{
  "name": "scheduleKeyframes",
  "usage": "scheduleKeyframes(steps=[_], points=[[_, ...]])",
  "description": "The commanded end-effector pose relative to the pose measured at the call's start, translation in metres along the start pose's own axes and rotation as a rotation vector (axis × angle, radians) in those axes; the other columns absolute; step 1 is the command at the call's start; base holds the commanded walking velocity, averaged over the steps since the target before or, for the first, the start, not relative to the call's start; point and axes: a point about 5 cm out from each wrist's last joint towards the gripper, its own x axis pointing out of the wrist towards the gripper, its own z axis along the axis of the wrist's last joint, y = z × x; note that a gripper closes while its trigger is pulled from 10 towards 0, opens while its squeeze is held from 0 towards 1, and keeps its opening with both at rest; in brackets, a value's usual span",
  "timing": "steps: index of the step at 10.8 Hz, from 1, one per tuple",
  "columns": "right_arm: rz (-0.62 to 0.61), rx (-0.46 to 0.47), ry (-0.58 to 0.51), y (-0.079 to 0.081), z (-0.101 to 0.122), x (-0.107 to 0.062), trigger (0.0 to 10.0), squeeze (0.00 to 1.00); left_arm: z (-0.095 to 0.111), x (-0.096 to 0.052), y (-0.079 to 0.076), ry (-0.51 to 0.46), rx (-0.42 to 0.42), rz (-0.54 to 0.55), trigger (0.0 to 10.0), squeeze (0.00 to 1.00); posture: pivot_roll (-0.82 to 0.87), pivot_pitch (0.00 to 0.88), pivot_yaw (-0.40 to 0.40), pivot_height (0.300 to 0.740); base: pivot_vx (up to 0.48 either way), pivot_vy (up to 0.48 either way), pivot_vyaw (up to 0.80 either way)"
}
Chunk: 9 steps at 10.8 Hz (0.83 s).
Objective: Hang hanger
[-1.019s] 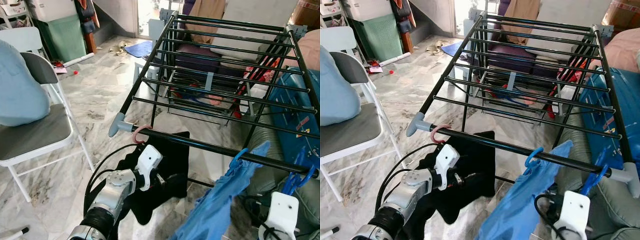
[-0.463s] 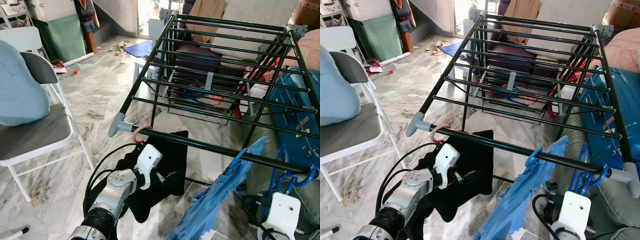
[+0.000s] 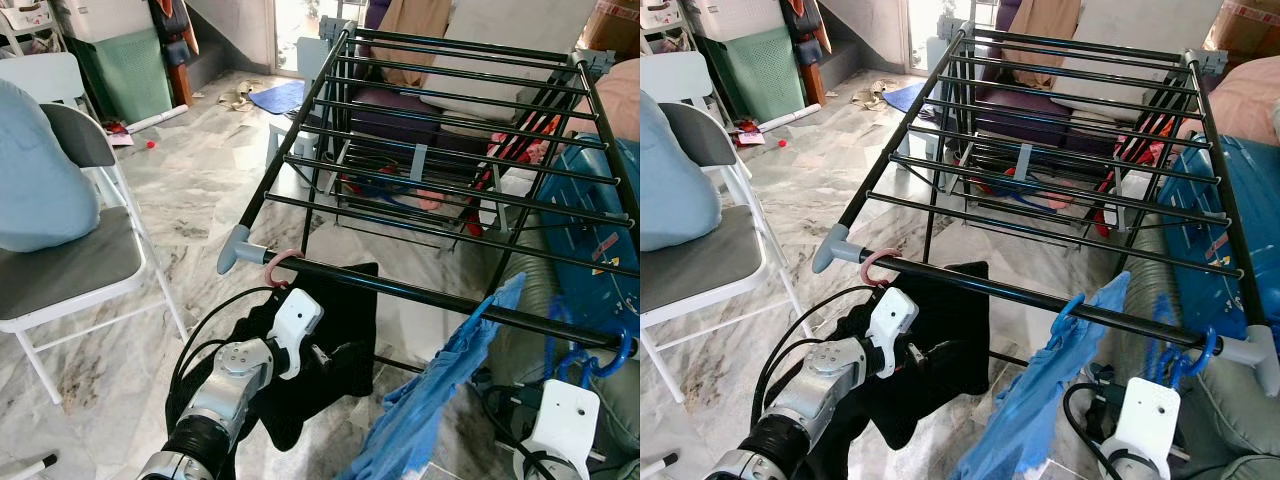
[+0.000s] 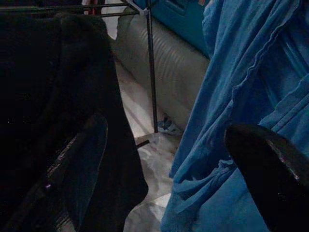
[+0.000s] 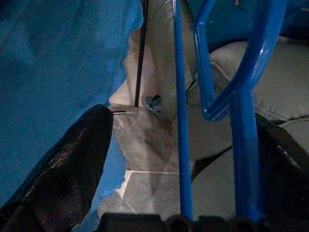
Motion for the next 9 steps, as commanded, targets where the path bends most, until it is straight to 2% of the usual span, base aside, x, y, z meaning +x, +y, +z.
scheduleKeyframes(steps=[1, 9], points=[[-0.003, -0.008, -0.015, 0.0001, 0.0028, 0.0016, 10.0, 1.00, 0.0018, 0.0009, 0.0009, 0.007, 0.023, 0.001, 10.0, 0.00, 0.00, 0.000, -0.063, 0.740, 0.000, 0.000, 0.00], [0.006, -0.021, -0.008, -0.0010, 0.0017, 0.0027, 10.0, 1.00, -0.0014, 0.0006, -0.0024, 0.011, 0.028, -0.002, 10.0, 0.00, -0.01, 0.000, -0.074, 0.740, -0.264, 0.000, 0.00]])
